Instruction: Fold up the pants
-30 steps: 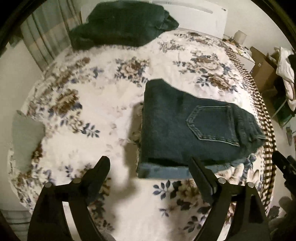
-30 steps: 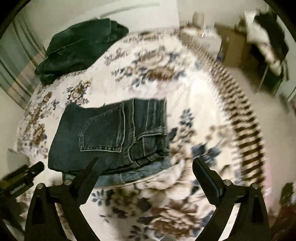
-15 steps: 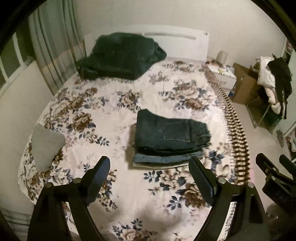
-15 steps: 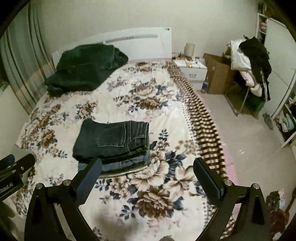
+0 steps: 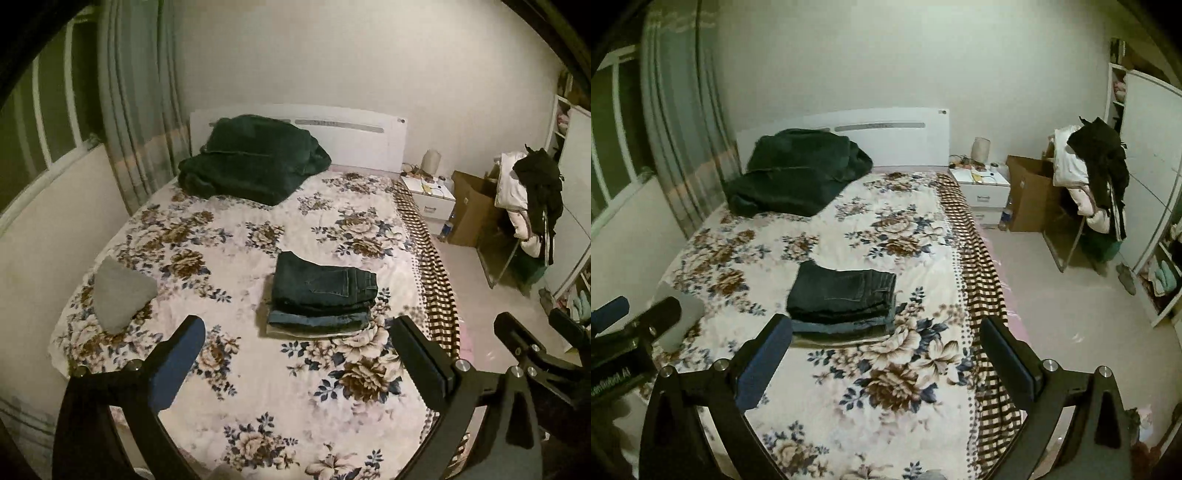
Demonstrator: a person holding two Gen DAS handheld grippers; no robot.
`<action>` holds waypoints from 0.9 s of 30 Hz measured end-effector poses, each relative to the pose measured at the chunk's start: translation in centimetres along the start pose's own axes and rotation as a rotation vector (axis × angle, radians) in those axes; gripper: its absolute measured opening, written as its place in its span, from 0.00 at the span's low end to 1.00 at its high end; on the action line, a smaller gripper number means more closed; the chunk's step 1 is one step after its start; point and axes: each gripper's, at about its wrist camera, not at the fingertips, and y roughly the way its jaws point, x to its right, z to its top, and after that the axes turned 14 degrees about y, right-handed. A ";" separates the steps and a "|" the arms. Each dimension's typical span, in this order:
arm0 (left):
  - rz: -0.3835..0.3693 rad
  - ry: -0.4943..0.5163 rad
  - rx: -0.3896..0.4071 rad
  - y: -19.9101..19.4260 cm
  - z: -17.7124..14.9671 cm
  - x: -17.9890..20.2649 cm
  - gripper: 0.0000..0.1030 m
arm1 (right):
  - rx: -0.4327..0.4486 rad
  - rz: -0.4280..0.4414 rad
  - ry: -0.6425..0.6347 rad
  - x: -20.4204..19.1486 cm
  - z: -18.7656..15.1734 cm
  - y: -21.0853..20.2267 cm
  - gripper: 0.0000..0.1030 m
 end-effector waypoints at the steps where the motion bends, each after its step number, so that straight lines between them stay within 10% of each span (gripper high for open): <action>1: 0.010 0.000 0.006 -0.9 -0.2 0.1 1.00 | 0.005 0.001 -0.003 0.2 -0.1 -1.2 1.00; 27: 0.011 0.040 -0.050 -5.1 -1.1 -0.2 1.00 | -0.047 -0.034 -0.034 -0.6 0.7 -7.5 1.00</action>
